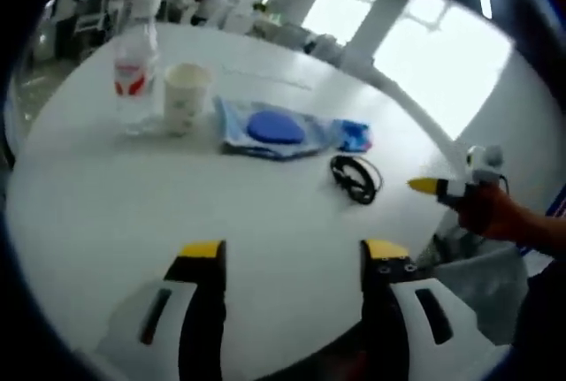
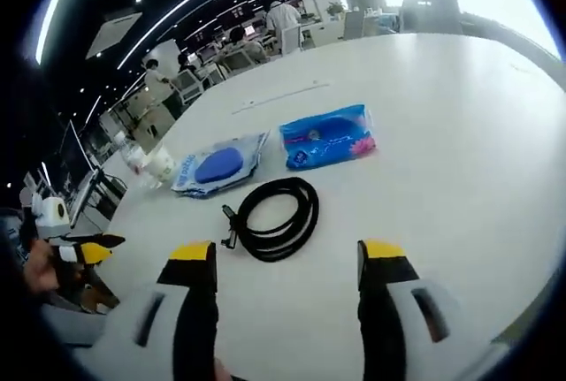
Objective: Arrange the tabletop items into an orderly group along one side of the table until the central work area is clear of visible clutter.
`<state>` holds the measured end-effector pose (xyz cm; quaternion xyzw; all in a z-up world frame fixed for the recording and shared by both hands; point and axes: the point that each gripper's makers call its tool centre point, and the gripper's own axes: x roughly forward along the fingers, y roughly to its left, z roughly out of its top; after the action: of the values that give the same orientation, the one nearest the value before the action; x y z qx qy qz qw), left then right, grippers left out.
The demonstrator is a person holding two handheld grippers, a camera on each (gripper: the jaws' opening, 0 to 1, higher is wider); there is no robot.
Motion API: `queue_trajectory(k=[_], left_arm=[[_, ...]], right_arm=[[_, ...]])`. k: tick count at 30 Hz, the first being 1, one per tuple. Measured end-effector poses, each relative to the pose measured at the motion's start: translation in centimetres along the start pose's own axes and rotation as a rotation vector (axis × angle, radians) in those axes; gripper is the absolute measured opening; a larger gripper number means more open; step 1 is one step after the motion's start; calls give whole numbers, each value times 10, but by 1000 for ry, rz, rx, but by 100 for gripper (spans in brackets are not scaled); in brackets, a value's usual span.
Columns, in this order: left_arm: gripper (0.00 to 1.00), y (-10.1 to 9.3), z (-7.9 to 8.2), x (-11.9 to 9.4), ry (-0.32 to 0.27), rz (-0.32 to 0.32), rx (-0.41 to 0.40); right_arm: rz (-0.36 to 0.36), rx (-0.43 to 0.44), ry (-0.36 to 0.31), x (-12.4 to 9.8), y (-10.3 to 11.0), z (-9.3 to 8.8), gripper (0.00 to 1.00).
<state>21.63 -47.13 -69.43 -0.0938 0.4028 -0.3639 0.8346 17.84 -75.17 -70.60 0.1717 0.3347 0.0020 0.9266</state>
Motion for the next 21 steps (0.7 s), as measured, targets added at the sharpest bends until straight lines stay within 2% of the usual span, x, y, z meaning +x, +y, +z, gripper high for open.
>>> queue_trajectory(k=[3, 10, 12, 15, 18, 21], left_arm=[[57, 3, 0, -3, -1, 3, -17], [56, 8, 0, -8, -1, 16, -36], [56, 7, -5, -9, 16, 26, -28], [56, 4, -7, -11, 21, 29, -24], [56, 5, -3, -12, -4, 39, -23], [56, 10, 1, -17, -20, 81, 14]], right_arm=[[1, 1, -14, 0, 2, -1, 65], [5, -49, -15, -3, 16, -17, 64], [8, -37, -1, -3, 19, -21, 63], [11, -103, -12, -5, 24, -15, 61], [17, -85, -22, -5, 23, -15, 59], [12, -64, -18, -6, 21, -17, 58]])
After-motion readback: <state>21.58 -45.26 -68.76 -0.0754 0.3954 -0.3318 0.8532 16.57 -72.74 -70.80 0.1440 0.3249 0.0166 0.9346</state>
